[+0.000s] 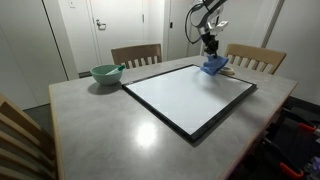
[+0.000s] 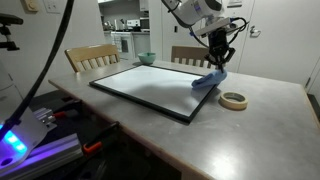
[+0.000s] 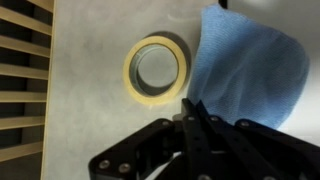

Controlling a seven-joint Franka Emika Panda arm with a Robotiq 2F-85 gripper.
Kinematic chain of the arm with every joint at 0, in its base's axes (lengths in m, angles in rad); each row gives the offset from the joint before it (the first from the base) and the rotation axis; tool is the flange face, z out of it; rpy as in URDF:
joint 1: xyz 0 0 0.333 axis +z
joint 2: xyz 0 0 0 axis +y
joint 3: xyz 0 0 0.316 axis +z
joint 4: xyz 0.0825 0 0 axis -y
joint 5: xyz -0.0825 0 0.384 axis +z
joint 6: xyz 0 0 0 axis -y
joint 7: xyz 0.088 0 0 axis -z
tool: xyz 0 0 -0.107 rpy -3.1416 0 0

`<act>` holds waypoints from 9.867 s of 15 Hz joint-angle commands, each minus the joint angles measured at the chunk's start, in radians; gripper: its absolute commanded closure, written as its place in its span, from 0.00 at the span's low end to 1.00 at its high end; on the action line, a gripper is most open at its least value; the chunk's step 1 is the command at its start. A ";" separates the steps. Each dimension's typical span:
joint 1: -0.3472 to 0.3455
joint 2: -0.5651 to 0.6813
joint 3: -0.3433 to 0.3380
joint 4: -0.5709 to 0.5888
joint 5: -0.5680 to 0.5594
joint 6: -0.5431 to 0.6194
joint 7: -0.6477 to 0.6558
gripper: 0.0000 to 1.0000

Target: Use the blue towel to wipe the white board

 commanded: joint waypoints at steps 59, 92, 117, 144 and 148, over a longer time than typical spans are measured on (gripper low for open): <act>0.149 -0.201 0.178 -0.480 0.170 0.247 0.319 0.99; 0.324 -0.121 0.203 -0.357 0.134 0.175 0.365 0.99; 0.517 -0.051 0.278 -0.239 0.094 0.084 0.413 0.99; 0.599 -0.090 0.308 -0.340 0.013 0.184 0.431 0.99; 0.591 -0.138 0.322 -0.395 0.023 0.241 0.432 0.99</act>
